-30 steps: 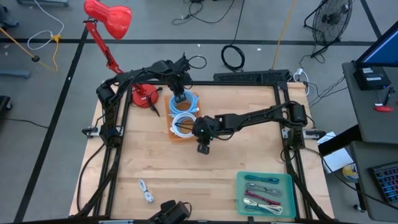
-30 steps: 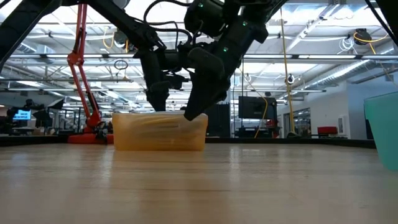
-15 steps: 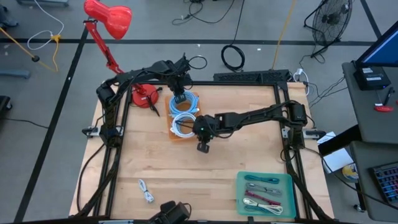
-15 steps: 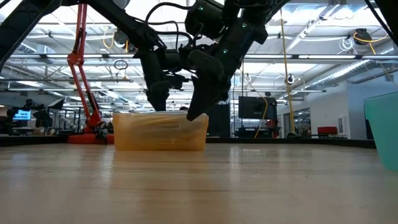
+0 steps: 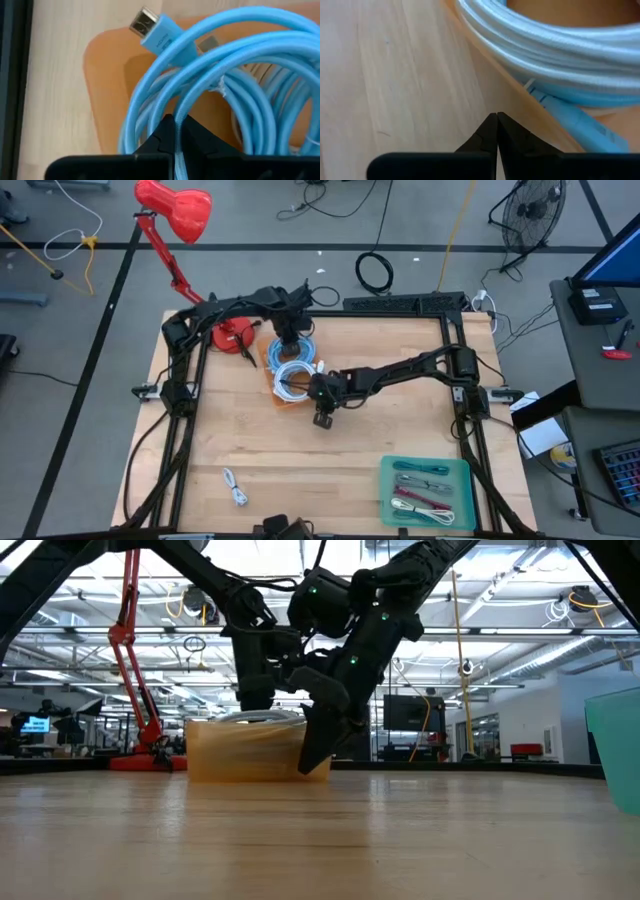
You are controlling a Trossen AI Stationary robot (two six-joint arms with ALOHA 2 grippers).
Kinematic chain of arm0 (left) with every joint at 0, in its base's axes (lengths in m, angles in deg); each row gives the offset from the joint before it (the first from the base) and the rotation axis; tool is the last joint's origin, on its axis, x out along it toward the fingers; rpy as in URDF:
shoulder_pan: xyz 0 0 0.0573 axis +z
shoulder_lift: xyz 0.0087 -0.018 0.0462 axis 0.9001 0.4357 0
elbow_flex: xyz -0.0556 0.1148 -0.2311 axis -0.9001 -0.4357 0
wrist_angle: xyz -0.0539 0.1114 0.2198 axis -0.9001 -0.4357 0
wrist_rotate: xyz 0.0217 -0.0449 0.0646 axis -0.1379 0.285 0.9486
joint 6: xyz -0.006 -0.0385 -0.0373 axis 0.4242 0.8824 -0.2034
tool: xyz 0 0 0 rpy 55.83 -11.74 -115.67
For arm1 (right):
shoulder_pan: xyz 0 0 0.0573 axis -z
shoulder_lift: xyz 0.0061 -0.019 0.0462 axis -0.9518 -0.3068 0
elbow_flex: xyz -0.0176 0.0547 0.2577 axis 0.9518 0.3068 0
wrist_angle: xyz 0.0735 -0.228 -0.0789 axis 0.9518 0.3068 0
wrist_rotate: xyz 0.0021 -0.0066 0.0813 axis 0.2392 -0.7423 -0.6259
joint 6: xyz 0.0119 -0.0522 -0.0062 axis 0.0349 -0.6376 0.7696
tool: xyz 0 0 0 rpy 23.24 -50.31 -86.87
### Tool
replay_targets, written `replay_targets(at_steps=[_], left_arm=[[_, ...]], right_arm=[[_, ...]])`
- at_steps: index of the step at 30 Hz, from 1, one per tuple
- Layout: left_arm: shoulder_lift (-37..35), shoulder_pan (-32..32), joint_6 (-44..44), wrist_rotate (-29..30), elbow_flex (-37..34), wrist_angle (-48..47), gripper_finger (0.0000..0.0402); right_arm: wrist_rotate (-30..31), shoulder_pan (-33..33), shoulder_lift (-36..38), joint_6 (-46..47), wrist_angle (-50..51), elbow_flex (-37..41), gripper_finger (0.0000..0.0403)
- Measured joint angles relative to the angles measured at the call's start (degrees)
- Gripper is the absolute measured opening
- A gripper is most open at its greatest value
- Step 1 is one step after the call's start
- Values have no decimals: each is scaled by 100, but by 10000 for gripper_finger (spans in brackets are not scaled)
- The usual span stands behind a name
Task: Pick & Place USB Port
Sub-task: Put the light blue wire cable into the orange bin
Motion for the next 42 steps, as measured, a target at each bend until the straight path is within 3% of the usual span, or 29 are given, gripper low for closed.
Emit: replay_targets(at_steps=[8,20,28,35,42], left_arm=[[5,-78,83,1327,-79,196,9],[0,-1,36,1550,-79,113,22],[-131,-45,-78,2109,-81,-4,46],[-172,-110,-176,2174,-79,-30,86],[-218,-213,-188,2962,-79,-4,148]], right_arm=[[142,42,92,109,-174,17,0],[120,31,97,154,-178,17,0],[98,24,105,152,-176,15,0],[85,24,105,150,-182,15,0],[81,24,105,204,-199,13,0]])
